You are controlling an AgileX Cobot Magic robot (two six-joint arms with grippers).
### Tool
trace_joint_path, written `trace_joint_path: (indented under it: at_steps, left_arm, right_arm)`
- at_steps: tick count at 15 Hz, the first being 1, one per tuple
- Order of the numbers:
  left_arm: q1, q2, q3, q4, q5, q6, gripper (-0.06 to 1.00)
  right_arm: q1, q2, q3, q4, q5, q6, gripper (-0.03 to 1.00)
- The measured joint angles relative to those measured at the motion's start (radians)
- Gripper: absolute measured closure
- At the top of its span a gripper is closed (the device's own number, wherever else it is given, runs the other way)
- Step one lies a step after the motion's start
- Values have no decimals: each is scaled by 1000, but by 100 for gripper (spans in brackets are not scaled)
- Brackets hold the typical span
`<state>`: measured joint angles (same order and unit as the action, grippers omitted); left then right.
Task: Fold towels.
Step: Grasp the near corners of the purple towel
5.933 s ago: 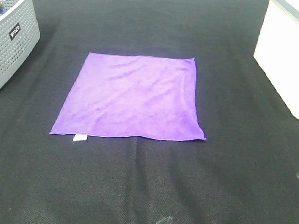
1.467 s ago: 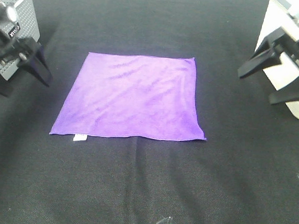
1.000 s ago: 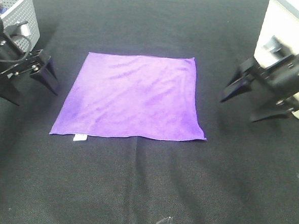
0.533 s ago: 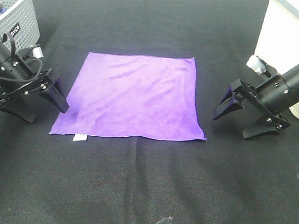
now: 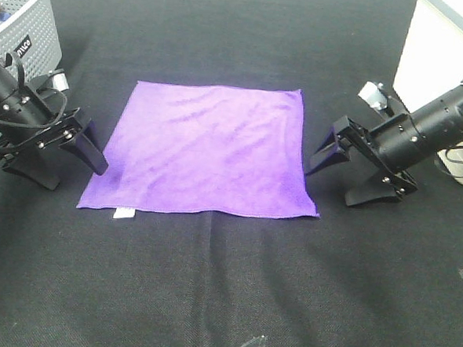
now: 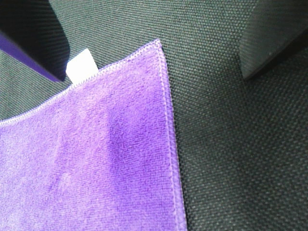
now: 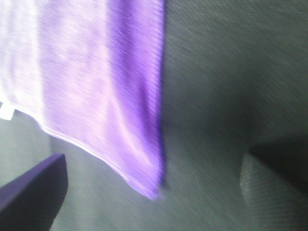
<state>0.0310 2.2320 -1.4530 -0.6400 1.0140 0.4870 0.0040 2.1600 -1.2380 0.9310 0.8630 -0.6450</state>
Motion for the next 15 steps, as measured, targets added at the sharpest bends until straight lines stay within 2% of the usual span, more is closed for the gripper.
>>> trace_joint_path:
  at_steps: [6, 8, 10, 13, 15]
  left_arm:
    - [3, 2, -1, -2, 11, 7, 5]
    - [-18, 2, -4, 5, 12, 9, 5]
    - [-80, 16, -8, -16, 9, 10, 5]
    - [-160, 49, -14, -103, 9, 12, 15]
    - [-201, 59, -15, -126, -3, 12, 25]
  right_arm:
    - [10, 8, -10, 6, 6, 2, 4]
    - [49, 19, -16, 7, -3, 2, 8]
    - [112, 49, -38, 27, 3, 2, 13]
    - [163, 64, -64, 22, 5, 2, 23]
    - [178, 72, -71, -10, -9, 2, 37]
